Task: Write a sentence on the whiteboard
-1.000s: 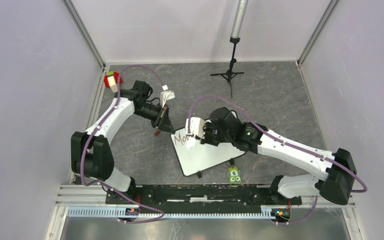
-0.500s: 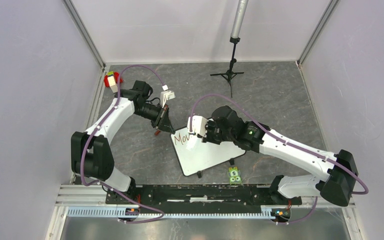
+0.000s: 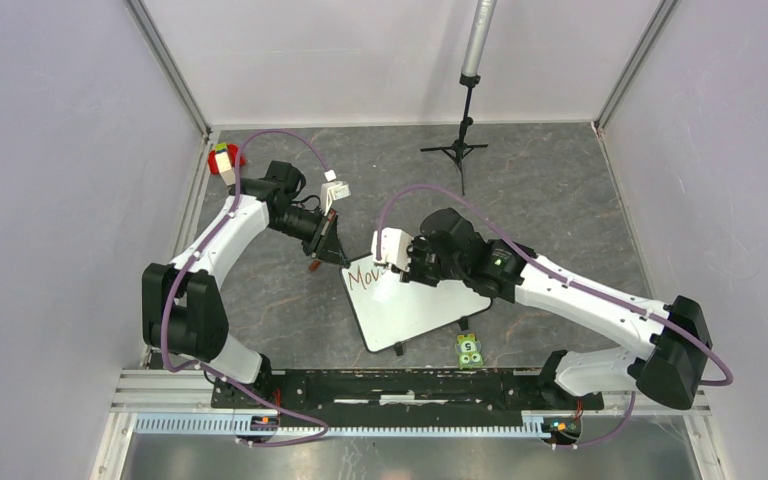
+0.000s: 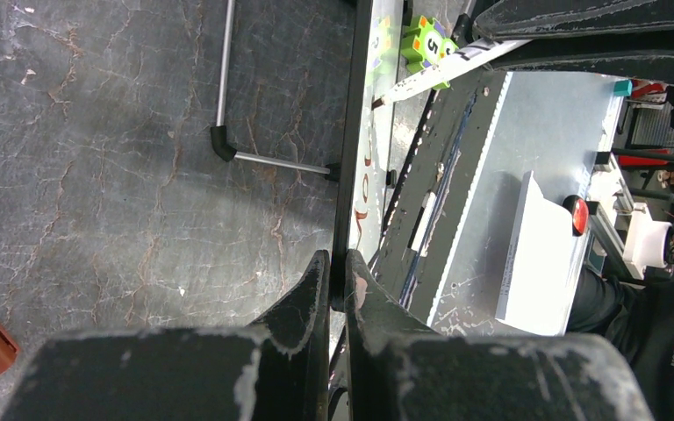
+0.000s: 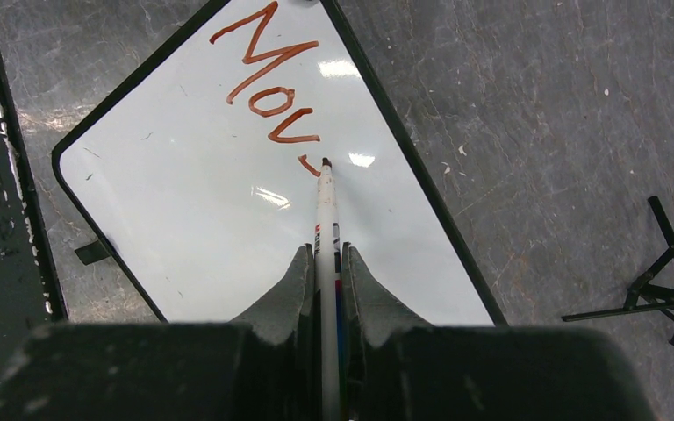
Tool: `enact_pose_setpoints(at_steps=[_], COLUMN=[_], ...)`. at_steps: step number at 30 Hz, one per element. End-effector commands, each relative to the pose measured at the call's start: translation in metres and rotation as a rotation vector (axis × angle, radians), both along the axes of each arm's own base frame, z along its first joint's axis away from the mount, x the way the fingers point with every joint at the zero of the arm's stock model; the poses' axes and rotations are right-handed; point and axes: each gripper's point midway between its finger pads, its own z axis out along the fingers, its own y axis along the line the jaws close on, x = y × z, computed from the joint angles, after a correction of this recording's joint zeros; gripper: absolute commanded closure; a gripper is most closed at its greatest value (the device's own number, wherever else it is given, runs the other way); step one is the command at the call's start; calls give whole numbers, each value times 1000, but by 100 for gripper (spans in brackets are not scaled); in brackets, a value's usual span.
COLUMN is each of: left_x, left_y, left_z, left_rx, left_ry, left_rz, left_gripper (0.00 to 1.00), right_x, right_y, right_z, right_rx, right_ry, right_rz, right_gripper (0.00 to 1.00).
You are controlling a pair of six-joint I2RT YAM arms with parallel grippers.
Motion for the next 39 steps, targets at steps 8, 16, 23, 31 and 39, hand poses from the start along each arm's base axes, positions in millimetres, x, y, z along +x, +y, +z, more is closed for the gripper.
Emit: enact_pose_setpoints(at_steps=[8,16,23,31,39], left_x=[3,3,4,4,3], left_y=[-2,-2,-2,-2,-1], left_z=[5,5,6,7,5], left_rx=[-1,0,0,4,11], left_ry=[-57,-55,-54,-52,-58], left_rz=[-28,-28,-26,-19,-21], left_gripper=[98,98,98,98,98], right_x=[-4,-11,-3,-4,-11], right_y=[5,-12,-19,-13,-11], right_z=[-10,-21,-14,7,31], right_rx=[-6,-26,-21,22,83], right_ry=[15,21,7,-1,-14], right_rz=[11,-12,-52,-9,20], right_gripper=[100,100,100,100,100])
